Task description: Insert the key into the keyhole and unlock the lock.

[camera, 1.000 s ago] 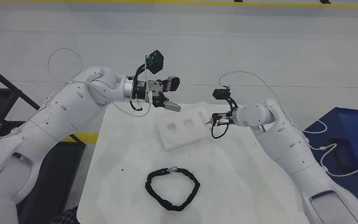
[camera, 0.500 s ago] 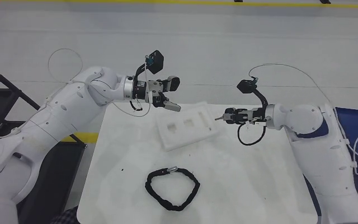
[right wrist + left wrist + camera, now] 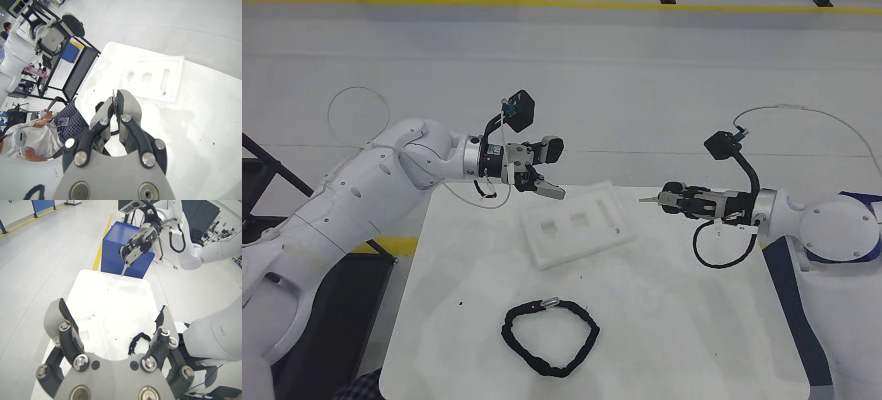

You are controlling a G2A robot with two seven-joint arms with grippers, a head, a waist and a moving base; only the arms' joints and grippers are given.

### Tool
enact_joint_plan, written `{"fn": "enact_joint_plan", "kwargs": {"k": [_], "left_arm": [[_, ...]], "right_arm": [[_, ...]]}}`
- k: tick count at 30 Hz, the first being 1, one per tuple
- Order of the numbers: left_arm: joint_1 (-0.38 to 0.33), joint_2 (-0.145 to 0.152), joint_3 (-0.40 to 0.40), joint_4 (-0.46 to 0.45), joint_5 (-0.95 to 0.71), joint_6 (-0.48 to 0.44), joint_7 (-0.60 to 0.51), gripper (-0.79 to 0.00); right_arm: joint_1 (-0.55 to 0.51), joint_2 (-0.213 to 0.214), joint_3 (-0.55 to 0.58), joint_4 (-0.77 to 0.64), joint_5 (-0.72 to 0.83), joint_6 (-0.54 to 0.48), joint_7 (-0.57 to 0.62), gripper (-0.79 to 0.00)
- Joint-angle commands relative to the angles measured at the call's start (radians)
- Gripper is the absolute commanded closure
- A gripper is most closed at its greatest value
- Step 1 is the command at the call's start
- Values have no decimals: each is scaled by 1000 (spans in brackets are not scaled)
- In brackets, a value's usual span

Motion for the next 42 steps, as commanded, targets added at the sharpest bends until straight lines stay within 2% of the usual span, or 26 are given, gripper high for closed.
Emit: {"fn": "enact_joint_plan", "kwargs": {"k": [1,7,9,11,19,27,34,38,42], "left_arm": [[0,0,0,0,0,0,0,-785],[3,0,-1,-4,-1,2,3,-785],[27,1,-15,-73,-19,0,22,-785],[32,11,-40,-82,76,0,16,-785],[166,30,-67,-143,275,0,150,-785],[243,17,-35,-122,455,0,213,-785],[257,-8,20,-113,626,0,175,-785],[281,-24,20,-119,631,0,98,-785],[294,-34,20,-123,584,0,-23,-785]], "right_arm": [[0,0,0,0,-1,0,0,0],[0,0,0,0,-1,0,0,0],[0,0,0,0,-1,0,0,0],[0,0,0,0,-1,0,0,0],[0,0,0,0,-1,0,0,0],[0,0,0,0,-1,0,0,0],[0,0,0,0,-1,0,0,0],[0,0,0,0,-1,0,0,0],[0,0,0,0,-1,0,0,0]]}}
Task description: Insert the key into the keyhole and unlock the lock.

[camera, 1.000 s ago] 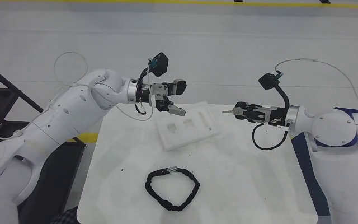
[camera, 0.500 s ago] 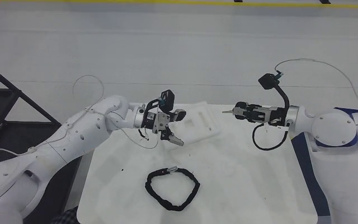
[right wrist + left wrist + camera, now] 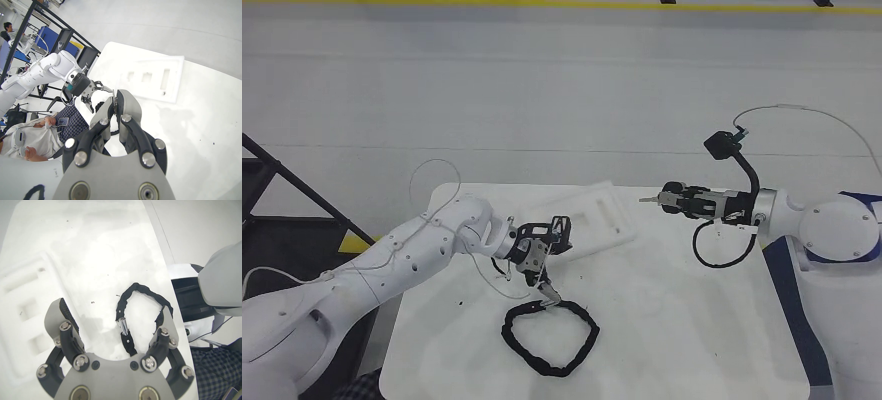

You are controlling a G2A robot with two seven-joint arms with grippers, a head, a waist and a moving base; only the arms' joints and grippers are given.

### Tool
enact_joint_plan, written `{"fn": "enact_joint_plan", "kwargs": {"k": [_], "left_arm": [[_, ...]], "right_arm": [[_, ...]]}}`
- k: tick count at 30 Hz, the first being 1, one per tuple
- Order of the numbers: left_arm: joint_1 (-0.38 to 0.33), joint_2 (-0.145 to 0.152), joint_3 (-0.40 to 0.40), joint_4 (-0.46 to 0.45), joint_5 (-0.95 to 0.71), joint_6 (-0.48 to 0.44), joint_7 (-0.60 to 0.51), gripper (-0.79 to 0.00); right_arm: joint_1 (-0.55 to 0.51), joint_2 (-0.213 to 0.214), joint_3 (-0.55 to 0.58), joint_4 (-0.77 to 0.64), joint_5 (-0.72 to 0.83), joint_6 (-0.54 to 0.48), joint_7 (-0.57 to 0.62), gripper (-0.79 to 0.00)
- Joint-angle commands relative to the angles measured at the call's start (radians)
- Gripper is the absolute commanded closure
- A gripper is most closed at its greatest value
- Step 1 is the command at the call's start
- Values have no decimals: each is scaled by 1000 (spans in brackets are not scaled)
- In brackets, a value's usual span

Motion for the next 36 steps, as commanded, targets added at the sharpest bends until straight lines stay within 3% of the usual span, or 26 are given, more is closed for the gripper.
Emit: {"fn": "enact_joint_plan", "kwargs": {"k": [1,4,22,27,36], "left_arm": [[4,-4,0,-1,-38,0,-65,-785],[5,-10,0,6,-122,0,-139,-785],[5,-10,0,6,-122,0,-139,-785],[56,-1,-46,27,-11,62,-21,-785],[214,49,-133,37,456,61,454,-785]], "right_arm": [[0,0,0,0,0,0,0,0],[0,0,0,0,0,0,0,0],[0,0,0,0,0,0,0,0],[0,0,0,0,0,0,0,0],[0,0,0,0,0,0,0,0]]}}
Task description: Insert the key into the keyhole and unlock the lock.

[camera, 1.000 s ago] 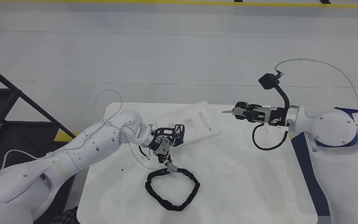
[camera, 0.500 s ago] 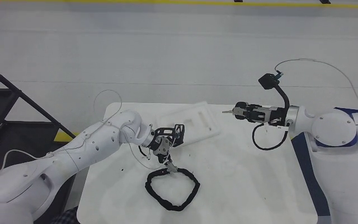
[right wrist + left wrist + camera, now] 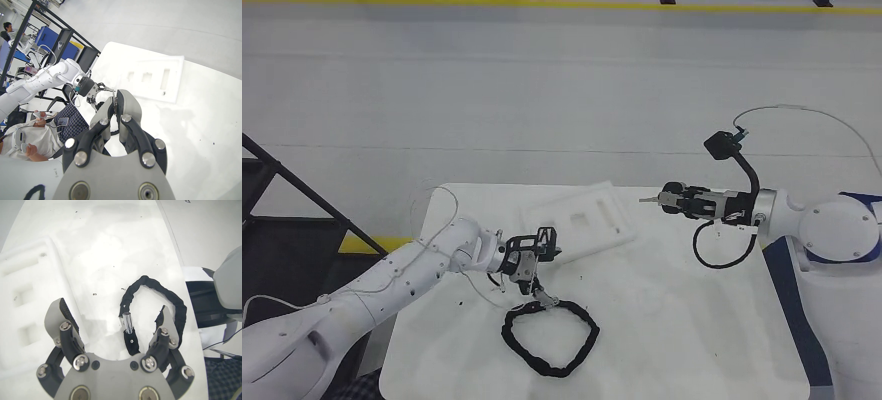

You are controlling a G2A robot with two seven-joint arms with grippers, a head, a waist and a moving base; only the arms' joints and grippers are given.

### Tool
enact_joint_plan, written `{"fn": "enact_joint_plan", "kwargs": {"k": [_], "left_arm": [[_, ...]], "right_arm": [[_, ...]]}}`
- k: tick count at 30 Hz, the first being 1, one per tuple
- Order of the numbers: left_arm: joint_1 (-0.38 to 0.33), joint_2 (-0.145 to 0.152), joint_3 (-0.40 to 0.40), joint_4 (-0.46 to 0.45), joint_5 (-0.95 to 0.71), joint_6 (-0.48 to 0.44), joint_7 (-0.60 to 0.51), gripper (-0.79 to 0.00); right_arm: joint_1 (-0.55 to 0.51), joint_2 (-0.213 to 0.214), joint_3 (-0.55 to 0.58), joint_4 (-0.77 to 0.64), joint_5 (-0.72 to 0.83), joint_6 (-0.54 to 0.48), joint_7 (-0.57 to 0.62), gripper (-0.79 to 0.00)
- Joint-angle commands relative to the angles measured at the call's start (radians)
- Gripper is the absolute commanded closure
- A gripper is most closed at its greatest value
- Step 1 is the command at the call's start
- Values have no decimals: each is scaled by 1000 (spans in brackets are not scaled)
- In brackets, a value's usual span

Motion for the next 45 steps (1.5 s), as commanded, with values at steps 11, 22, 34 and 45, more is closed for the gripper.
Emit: {"fn": "enact_joint_plan", "kwargs": {"k": [11,22,34,45], "left_arm": [[123,29,-32,80,442,55,547,-785],[137,-32,-13,124,511,83,511,-785],[149,-49,-28,147,604,107,505,-785],[151,-56,-44,185,659,83,521,-474]], "right_arm": [[0,0,0,0,0,0,0,0],[0,0,0,0,0,0,0,0],[0,0,0,0,0,0,0,0],[0,0,0,0,0,0,0,0]]}}
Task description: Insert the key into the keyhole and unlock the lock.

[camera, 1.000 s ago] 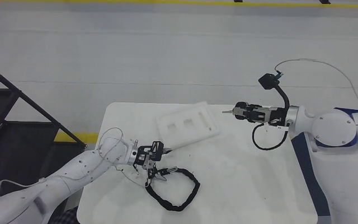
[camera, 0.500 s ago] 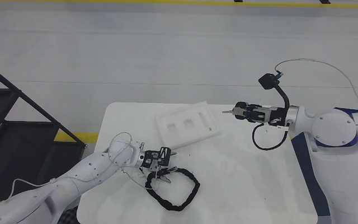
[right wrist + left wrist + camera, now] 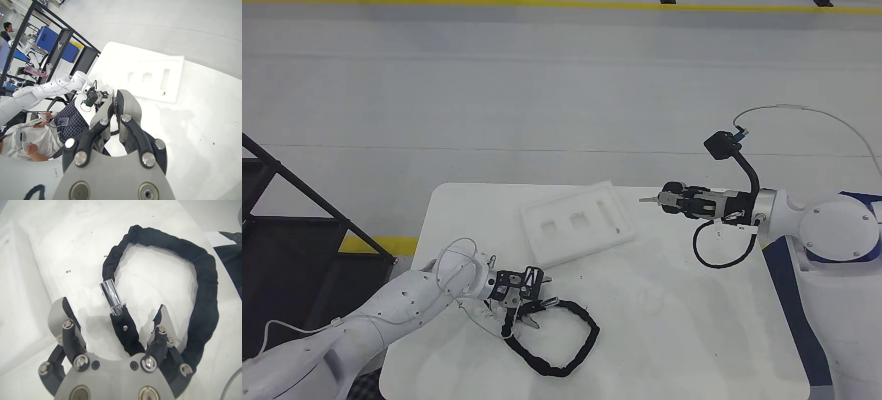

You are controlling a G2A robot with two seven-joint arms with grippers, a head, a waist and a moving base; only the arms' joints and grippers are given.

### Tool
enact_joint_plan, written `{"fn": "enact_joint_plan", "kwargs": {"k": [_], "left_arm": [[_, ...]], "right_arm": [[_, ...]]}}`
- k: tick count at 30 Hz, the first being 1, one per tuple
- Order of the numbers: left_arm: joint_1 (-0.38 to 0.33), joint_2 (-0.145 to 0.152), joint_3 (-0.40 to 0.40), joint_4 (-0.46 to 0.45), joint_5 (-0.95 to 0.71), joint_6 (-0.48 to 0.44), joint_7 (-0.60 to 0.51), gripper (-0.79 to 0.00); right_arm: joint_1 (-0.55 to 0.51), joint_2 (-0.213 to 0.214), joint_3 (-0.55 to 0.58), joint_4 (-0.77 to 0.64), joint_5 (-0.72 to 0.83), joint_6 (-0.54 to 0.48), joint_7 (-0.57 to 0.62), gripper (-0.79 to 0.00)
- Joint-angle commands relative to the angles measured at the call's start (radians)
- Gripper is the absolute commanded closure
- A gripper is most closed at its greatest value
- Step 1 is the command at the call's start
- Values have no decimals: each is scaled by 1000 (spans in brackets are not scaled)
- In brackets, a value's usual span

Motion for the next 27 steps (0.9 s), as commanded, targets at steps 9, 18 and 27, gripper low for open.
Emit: {"fn": "enact_joint_plan", "kwargs": {"k": [9,18,27], "left_arm": [[14,-16,-11,-3,15,9,-45,-357],[18,-30,-44,21,-40,3,-62,0],[25,-19,-97,2,-82,-29,8,0]], "right_arm": [[0,0,0,0,0,0,0,0],[0,0,0,0,0,0,0,0],[0,0,0,0,0,0,0,0]]}}
